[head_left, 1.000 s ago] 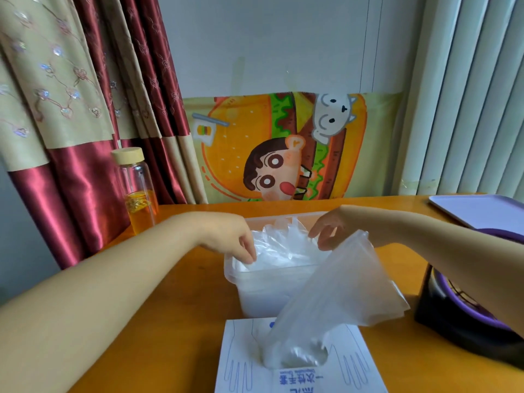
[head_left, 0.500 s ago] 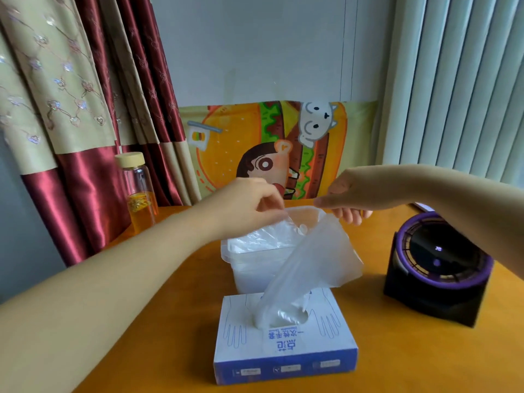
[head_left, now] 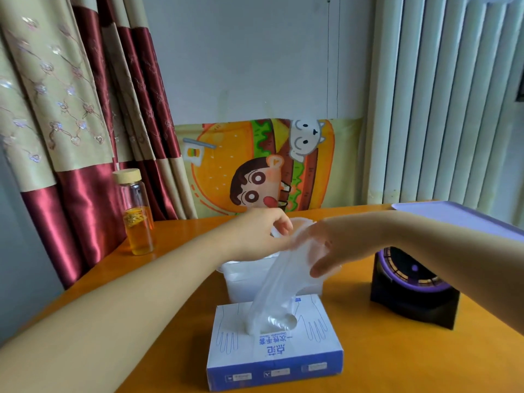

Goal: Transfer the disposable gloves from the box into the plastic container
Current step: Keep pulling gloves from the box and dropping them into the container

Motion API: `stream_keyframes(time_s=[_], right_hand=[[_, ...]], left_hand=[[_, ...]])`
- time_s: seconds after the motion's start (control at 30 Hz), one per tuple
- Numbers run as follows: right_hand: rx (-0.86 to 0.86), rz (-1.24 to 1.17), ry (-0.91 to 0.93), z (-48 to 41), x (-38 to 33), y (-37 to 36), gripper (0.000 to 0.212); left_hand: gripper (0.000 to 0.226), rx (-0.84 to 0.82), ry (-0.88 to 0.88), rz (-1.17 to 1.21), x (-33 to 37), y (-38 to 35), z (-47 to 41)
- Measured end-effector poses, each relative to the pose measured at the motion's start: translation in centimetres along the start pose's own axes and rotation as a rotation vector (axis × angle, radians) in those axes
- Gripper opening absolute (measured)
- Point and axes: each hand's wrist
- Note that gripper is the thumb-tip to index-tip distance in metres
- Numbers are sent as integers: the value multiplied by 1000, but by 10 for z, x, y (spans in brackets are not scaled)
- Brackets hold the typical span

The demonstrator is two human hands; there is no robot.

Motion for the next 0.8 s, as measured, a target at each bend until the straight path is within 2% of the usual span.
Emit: stream_keyframes(time_s=[0.13,0.27,0.37,0.63,0.8], right_hand=[[-54,-143,90,-4,-10,-1,71],[-50,-205,130,-8,-13,-7,71],[-43,-223,139,-16,-13,-18,72],[41,-80,100,-32,-14,-60,60],[-82,36,104,-40,-22,-86,54]], left_hand=[[17,-41,-18,-34,-4,-9,4],[17,-62,3,77,-12,4,13],[23,-63,41,46,-22,11,21],[22,112,64,271,-36,19,42],[25,235,55,302,-37,20,43]])
Point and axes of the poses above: each hand's wrist, its own z-axis away from the middle knuckle, its own y-axis out of the back of the hand, x = y × z, and after that the axes turned 5 degrees about -z, right-handed
